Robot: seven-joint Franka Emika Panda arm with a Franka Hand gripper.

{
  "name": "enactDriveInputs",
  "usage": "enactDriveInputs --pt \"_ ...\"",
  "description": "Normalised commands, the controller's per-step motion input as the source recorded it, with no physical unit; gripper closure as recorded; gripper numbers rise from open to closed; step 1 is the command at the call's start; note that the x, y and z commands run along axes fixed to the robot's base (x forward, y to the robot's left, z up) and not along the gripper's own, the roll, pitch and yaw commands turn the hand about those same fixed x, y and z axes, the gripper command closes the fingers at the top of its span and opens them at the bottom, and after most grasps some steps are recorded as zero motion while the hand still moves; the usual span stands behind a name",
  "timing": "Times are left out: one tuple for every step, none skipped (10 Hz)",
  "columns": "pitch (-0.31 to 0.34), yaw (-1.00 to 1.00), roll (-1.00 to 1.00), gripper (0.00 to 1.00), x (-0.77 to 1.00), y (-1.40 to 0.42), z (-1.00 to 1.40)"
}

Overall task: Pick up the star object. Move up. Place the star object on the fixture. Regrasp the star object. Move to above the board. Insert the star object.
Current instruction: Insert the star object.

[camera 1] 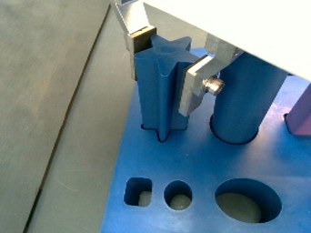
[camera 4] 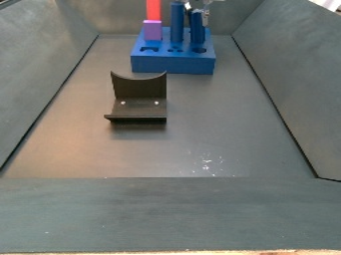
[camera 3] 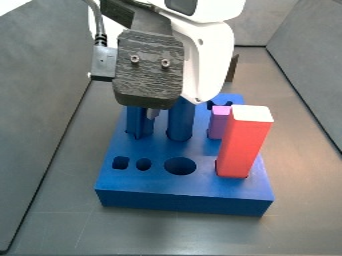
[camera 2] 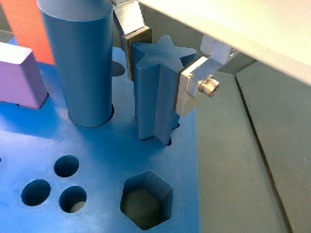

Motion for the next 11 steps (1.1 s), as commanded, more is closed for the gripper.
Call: enactDriveInputs --pt "0.084 -0.34 -0.15 1.0 0.0 0.02 -0.57" --pt "0.0 -0.28 -0.18 1.0 -0.01 0.0 -0.4" --pt "-0.13 0.03 -0.12 1.0 -0.07 0.0 -0.19" --pt "-0.014 0.0 0.0 1.0 -0.01 0.0 0.0" --pt "-0.27 0.0 0.0 1.0 0.0 -0.01 -0.27" --pt "-0.436 -0.01 -0.26 1.0 0.0 0.12 -0.21" --pt "-0.379 -0.03 -0.32 1.0 0.0 0.1 -0.2" --pt "-0.3 -0.09 -0.37 1.0 0.0 0.13 -0.23" --pt "-0.15 -0.11 -0.13 1.0 0.0 0.05 -0.24" --pt "-0.046 -0.08 0.0 1.0 0.0 0.01 -0.37" --pt "-0.013 -0.16 0.0 1.0 0.0 0.0 -0.47"
